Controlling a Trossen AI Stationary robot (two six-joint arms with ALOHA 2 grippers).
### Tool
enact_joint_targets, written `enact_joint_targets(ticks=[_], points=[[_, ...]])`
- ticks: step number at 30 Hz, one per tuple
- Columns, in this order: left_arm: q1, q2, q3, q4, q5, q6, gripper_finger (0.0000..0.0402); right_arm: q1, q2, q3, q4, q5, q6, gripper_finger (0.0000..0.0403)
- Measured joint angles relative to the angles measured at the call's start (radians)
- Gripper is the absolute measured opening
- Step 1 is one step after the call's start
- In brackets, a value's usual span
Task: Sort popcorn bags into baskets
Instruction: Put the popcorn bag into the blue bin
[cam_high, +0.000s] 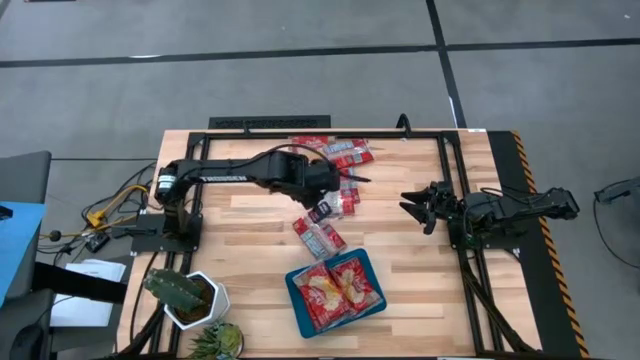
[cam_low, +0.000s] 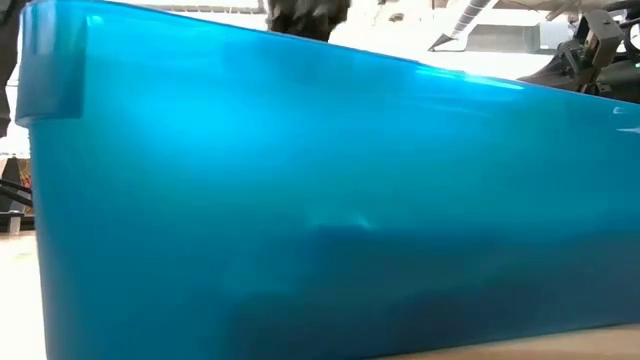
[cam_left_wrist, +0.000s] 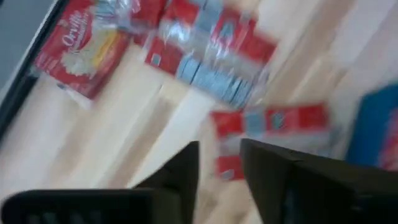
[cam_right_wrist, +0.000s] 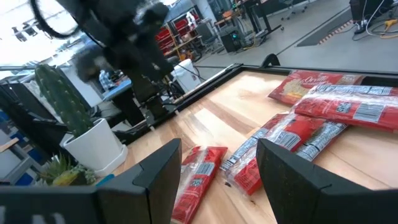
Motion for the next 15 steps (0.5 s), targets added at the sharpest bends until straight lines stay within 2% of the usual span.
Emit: enact_joint_targets(ticks=[4,7,11,15], points=[[-0.001,-0.002,-0.122,0.076,0.101,0.286,0.0175,0.0,0.0,0.0,0.0,0.0,-0.011,0.0234],[-0.002,0.002,-0.207,0.164,0.113,0.459,0.0206,0.0,0.0,0.0,0.001,0.0,-0.032,0.0234],[0.011,0.0,-0.3,0.331,0.109,0.656,0.022,0.0,0.0,0.0,0.001,0.002,-0.033,0.0234],[0.033,0.0,-0.358,0.463,0.204,0.745,0.0221,0.0,0.0,0.0,0.002,0.002,-0.033,0.0234]])
